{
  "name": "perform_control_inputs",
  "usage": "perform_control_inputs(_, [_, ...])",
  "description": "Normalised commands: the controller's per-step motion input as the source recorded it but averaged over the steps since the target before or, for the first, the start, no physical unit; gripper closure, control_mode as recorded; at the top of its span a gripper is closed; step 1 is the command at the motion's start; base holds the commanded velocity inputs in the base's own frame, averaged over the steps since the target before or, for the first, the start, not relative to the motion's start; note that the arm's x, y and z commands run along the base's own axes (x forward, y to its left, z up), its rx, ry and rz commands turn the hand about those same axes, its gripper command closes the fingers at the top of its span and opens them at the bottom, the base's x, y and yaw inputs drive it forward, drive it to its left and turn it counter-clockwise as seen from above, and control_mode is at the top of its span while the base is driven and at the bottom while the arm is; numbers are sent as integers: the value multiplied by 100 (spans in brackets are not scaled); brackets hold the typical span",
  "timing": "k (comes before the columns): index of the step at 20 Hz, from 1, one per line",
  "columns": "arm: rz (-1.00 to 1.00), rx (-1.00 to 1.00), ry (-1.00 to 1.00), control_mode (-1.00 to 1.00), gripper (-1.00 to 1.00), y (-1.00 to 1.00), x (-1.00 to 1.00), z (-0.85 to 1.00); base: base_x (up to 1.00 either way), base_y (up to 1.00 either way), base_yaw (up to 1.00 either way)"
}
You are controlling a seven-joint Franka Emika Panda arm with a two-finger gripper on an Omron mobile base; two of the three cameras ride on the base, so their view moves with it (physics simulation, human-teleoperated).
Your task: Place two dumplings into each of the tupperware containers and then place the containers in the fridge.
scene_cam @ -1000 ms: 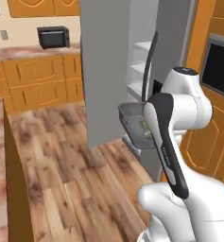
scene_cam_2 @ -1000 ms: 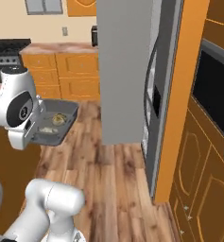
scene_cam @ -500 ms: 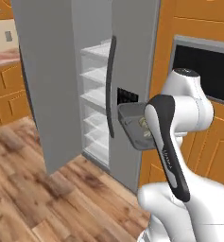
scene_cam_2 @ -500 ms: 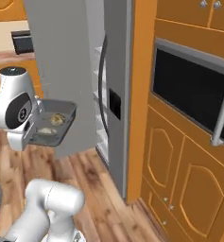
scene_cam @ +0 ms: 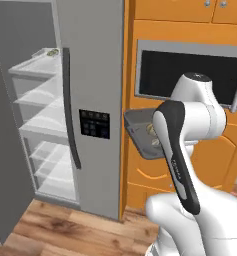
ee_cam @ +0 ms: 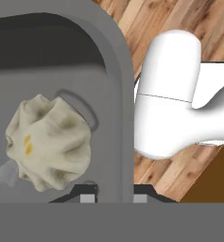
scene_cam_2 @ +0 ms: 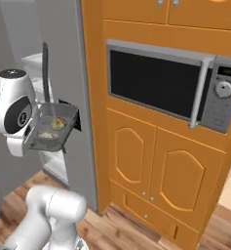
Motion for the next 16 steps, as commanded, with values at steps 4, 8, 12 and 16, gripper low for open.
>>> perform_control_inputs(4, [0, 0, 0, 100, 100, 0, 0, 0, 0, 100, -49])
perform_control_inputs(8, [0, 0, 0, 100, 100, 0, 0, 0, 0, 100, -45])
perform_control_inputs(12, [0, 0, 0, 100, 100, 0, 0, 0, -10, 100, -39])
perform_control_inputs(16, [0, 0, 0, 100, 100, 0, 0, 0, -13, 100, -31])
